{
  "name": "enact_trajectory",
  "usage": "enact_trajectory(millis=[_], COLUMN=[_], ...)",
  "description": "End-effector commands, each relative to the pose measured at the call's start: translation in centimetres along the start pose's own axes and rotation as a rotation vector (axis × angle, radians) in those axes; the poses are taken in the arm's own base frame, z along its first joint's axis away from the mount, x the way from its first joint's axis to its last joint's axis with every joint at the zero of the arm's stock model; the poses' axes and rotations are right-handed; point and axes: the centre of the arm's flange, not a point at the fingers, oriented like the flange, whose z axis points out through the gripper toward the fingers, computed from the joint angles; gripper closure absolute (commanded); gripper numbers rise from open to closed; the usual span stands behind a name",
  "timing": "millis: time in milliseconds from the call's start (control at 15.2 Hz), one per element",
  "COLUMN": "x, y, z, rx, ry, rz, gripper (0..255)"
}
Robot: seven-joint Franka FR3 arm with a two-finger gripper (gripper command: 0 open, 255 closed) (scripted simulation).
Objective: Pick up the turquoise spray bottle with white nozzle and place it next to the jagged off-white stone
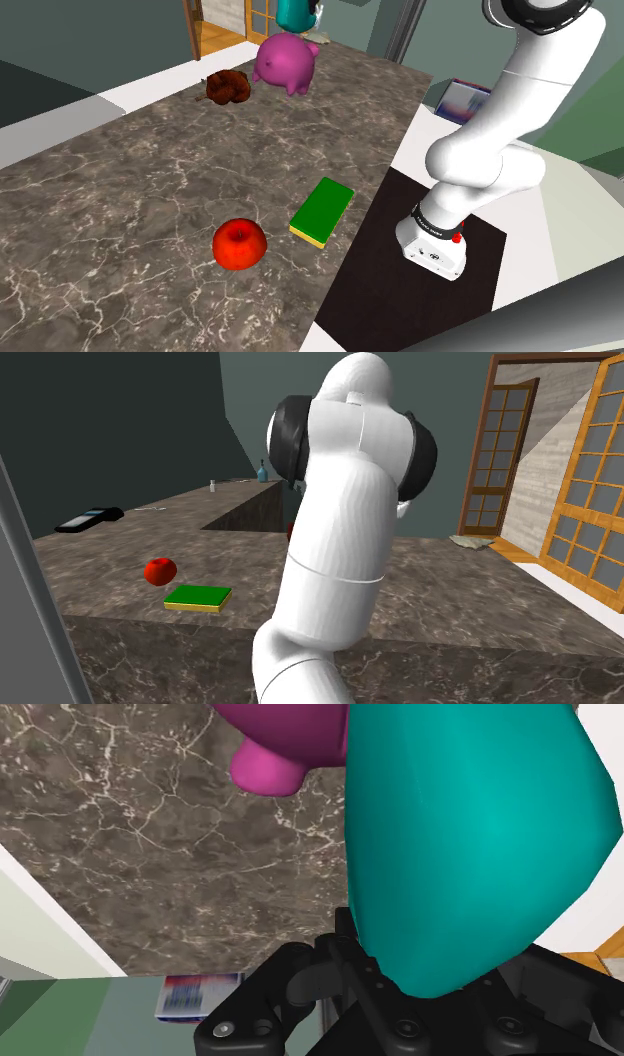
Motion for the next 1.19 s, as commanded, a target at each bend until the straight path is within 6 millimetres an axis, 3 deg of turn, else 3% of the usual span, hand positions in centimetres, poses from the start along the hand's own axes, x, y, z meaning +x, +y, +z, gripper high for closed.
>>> enact_trajectory(millis=[0, 1122], x=[2.3, 21.3], y=[-0.6, -2.3], z=[1.5, 13.1], rx=[-0.001, -0.001], ry=[0.0, 0.0], rz=[-0.001, -0.001], gripper=[255, 255])
